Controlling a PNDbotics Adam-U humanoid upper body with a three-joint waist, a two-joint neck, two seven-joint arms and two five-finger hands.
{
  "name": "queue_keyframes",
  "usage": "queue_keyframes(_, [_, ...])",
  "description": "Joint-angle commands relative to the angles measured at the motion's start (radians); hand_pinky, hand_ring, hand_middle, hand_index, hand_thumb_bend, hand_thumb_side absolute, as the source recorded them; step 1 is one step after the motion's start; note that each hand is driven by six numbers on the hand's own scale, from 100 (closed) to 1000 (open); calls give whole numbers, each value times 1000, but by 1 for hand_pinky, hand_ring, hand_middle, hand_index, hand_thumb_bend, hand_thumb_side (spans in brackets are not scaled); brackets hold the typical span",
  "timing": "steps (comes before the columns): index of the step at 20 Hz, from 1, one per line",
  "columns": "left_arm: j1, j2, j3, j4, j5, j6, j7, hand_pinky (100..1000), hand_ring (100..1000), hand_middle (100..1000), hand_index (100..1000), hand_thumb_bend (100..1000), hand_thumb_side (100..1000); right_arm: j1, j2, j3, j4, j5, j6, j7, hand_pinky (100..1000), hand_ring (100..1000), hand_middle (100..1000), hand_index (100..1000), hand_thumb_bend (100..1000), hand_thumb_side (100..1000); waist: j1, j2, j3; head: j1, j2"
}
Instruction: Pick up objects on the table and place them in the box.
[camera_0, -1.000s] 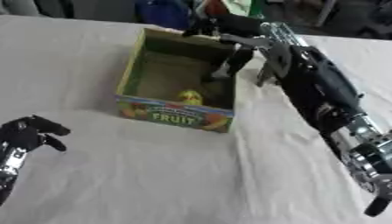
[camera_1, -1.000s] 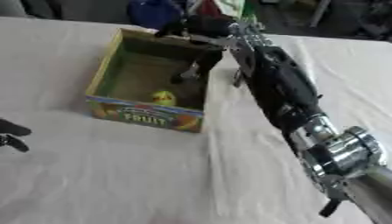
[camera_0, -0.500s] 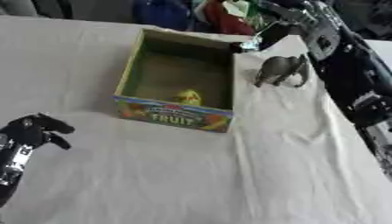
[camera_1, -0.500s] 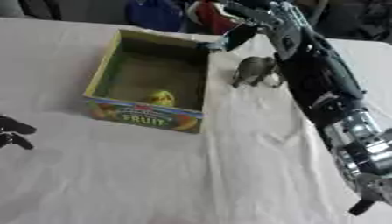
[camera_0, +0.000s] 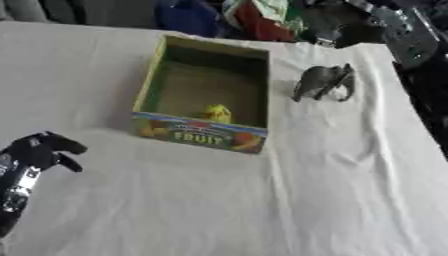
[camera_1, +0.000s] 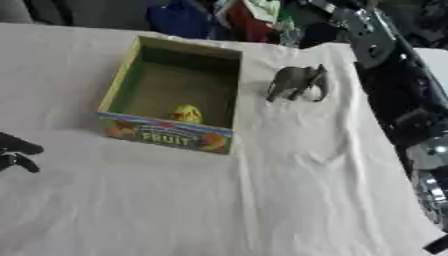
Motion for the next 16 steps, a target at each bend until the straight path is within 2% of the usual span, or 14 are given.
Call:
queue_keyframes(1, [-5,14,10,-24,-5,-3,2,538,692,562,680,100,796,-11,-58,-32,45,14,-138,121,818,884,812,889,356,602,3,-15,1,3,-5])
queue_keyframes(7, [-5,14,11,-22,-7,-2,1,538,693,562,680,100,797,9,-92,-56,121,33,-138,67,812,878,804,883,318,602,-2,-14,4,6,-3])
queue_keyframes(16, [-5,12,11,-21,-9,-2,-1,537,692,562,680,100,798,37,-110,-59,193,84,-137,23,813,878,802,881,289,659,-5,-12,9,8,2])
